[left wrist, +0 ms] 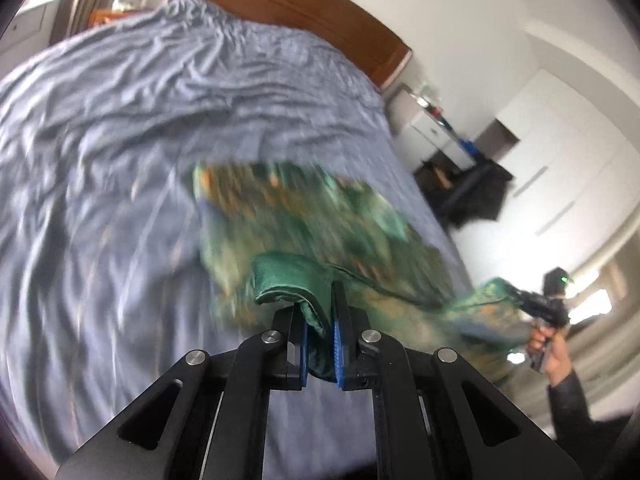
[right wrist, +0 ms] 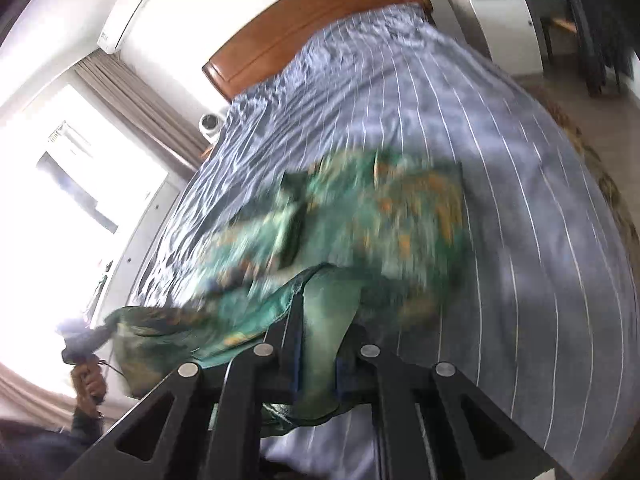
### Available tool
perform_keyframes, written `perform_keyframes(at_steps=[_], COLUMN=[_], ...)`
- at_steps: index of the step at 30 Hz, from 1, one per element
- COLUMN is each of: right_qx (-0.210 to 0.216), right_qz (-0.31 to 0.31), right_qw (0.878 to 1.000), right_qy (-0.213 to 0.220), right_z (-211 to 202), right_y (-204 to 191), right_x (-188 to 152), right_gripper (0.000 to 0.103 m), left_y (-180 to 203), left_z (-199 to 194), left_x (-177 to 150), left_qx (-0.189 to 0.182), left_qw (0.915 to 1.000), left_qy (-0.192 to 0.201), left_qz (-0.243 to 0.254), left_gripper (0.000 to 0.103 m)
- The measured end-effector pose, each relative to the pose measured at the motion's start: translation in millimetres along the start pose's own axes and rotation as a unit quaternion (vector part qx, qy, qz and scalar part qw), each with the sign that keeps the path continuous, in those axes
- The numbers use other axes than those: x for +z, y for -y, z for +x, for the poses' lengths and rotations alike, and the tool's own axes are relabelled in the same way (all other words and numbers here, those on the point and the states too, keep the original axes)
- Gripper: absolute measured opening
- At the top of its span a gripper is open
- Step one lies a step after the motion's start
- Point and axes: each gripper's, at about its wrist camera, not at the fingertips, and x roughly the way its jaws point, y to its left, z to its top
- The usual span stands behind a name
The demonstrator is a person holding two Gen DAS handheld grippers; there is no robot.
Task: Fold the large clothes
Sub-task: 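Grasp the hem with the left tool while the right tool grasps the hem beside it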
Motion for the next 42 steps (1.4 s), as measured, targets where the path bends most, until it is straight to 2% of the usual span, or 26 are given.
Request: perform_keyframes(at_steps=[2,5,8,9,10,12,13,14,16,18,20,21,23,24,25,26,27,29,31,33,36,39,40,42], right_qx=[-0.015,-0.019,-0.021,-0.020,-0.015,0.004,0.014,0.030,0.032,-0.024,-0.095,-0.128,-0.159,-0.175,-0.182,-0.187,-0.207,-0.233,-0.246,-0.255,-0.265,-0.290,-0.296,-0.308], right_qz=[-0.003,0.028,0.067,0.088,0.105,0.143,0.147,0.145,0.133,0.081,0.028,-0.004,-0.039,-0.058,-0.070,-0.083,-0.093,-0.096,-0.124,-0.151,-0.176,-0.195,-0.195,-0.189], right_qw=[1.000,0.999,0.997,0.996,0.994,0.989,0.989,0.988,0.989,0.996,0.995,0.991,0.986,0.982,0.980,0.978,0.973,0.968,0.961,0.954,0.943,0.927,0.924,0.920], right_qy=[0.005,0.010,0.014,0.009,0.005,0.021,0.033,0.049,0.053,0.029,-0.002,-0.023,-0.044,-0.049,-0.045,-0.034,-0.025,0.000,0.020,0.046,0.093,0.134,0.142,0.153], right_z=[33,85,128,141,147,152,149,144,138,145,158,171,184,193,195,195,197,192,180,163,140,134,138,147], right_y=[11,39,66,75,80,87,86,85,82,71,61,56,52,49,48,44,39,32,18,4,-14,-32,-34,-33], right_x=[32,67,84,88,87,90,90,94,97,103,102,99,93,91,88,86,85,86,85,87,108,133,142,159], right_gripper=[0.011,0.013,0.020,0.028,0.037,0.092,0.099,0.101,0.101,0.101,0.101,0.101,0.101,0.099,0.093,0.049,0.012,0.012,0.012,0.011,0.011,0.011,0.011,0.011], left_y=[-4,-9,-21,-25,-30,-35,-40,-43,-50,-54,-54,-53,-47,-44,-40,-34,-28,-16,-5,11,32,47,46,38], left_z=[32,82,120,120,118,112,109,109,121,146,167,181,197,200,200,197,190,177,160,144,136,150,160,184], left_x=[28,58,75,75,77,75,73,71,66,62,55,52,49,48,47,46,45,42,43,55,81,112,119,125], left_qx=[0.032,0.065,0.086,0.092,0.100,0.097,0.092,0.090,0.091,0.102,0.122,0.132,0.133,0.139,0.156,0.169,0.180,0.196,0.205,0.208,0.217,0.250,0.264,0.283], left_qw=[0.9994,0.9976,0.9956,0.9951,0.9946,0.9951,0.9957,0.9959,0.9954,0.9925,0.9883,0.9856,0.9840,0.9831,0.9811,0.9797,0.9778,0.9742,0.9720,0.9700,0.9648,0.9514,0.9460,0.9405], left_qy=[0.007,-0.006,-0.037,-0.035,-0.026,-0.017,-0.014,-0.014,-0.031,-0.067,-0.090,-0.103,-0.114,-0.115,-0.109,-0.101,-0.095,-0.084,-0.066,-0.037,0.008,0.063,0.074,0.080], left_qz=[0.006,0.020,-0.001,-0.004,-0.004,0.000,0.001,0.001,0.005,0.011,0.018,0.024,0.030,0.030,0.033,0.039,0.050,0.073,0.094,0.121,0.148,0.168,0.173,0.171], left_gripper=[0.008,0.017,0.053,0.073,0.082,0.088,0.092,0.093,0.093,0.093,0.090,0.081,0.053,0.026,0.016,0.012,0.010,0.008,0.008,0.008,0.008,0.008,0.008,0.008])
